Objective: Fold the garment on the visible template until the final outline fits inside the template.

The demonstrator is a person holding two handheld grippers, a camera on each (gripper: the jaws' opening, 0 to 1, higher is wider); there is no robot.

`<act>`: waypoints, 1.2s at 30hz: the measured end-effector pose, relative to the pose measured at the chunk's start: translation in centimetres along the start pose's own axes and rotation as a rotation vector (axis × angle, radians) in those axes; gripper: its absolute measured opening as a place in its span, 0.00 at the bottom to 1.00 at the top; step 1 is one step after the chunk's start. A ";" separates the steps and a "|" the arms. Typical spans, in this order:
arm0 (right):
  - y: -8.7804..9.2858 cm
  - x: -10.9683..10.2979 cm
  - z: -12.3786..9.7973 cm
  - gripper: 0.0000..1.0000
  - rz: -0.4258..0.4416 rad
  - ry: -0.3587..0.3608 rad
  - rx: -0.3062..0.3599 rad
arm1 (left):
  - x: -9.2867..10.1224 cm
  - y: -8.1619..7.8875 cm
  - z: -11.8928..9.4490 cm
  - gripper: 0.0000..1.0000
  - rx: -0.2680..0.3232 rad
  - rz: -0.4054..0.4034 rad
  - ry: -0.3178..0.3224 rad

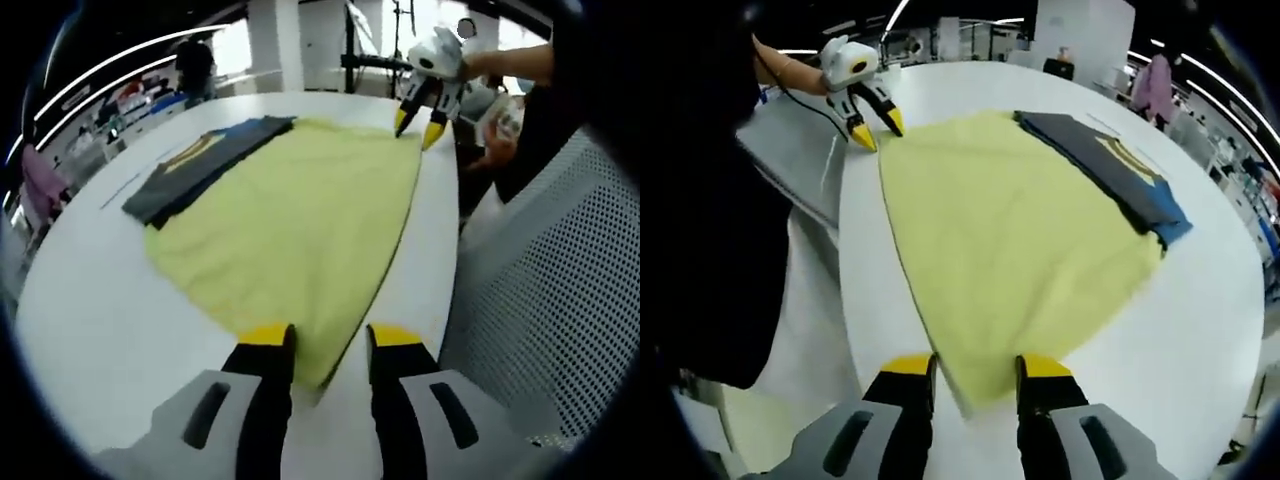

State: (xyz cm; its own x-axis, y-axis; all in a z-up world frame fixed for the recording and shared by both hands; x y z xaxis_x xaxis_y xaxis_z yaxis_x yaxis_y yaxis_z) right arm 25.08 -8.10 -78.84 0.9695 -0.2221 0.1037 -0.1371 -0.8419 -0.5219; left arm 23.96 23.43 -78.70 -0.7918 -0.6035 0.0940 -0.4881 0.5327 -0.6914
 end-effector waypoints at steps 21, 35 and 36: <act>-0.4 1.5 0.1 0.02 0.142 0.074 0.074 | -1.3 -0.9 0.4 0.01 -0.003 -0.149 -0.059; -1.5 2.1 -2.0 0.00 0.344 0.103 0.091 | -1.4 -2.9 -1.3 0.01 -0.064 -0.284 -0.055; -1.5 2.1 -2.1 0.00 0.353 0.103 0.090 | -1.4 -3.1 -1.4 0.01 -0.067 -0.296 -0.052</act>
State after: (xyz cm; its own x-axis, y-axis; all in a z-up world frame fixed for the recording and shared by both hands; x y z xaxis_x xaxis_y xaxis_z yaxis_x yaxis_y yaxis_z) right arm 26.94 -8.33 -76.08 0.8398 -0.5427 -0.0133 -0.4359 -0.6596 -0.6124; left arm 26.04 23.50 -75.69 -0.5926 -0.7670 0.2460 -0.7191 0.3662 -0.5905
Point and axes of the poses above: the point that each gripper's makers call its tool centre point, and the gripper's own axes: z roughly forward along the fingers, x roughly to its right, y roughly out of its underside, the point moved 2 cm from there along -z, roughly backward along the fingers, and after that the axes turned 10 degrees about -z, right-handed, at the moved point
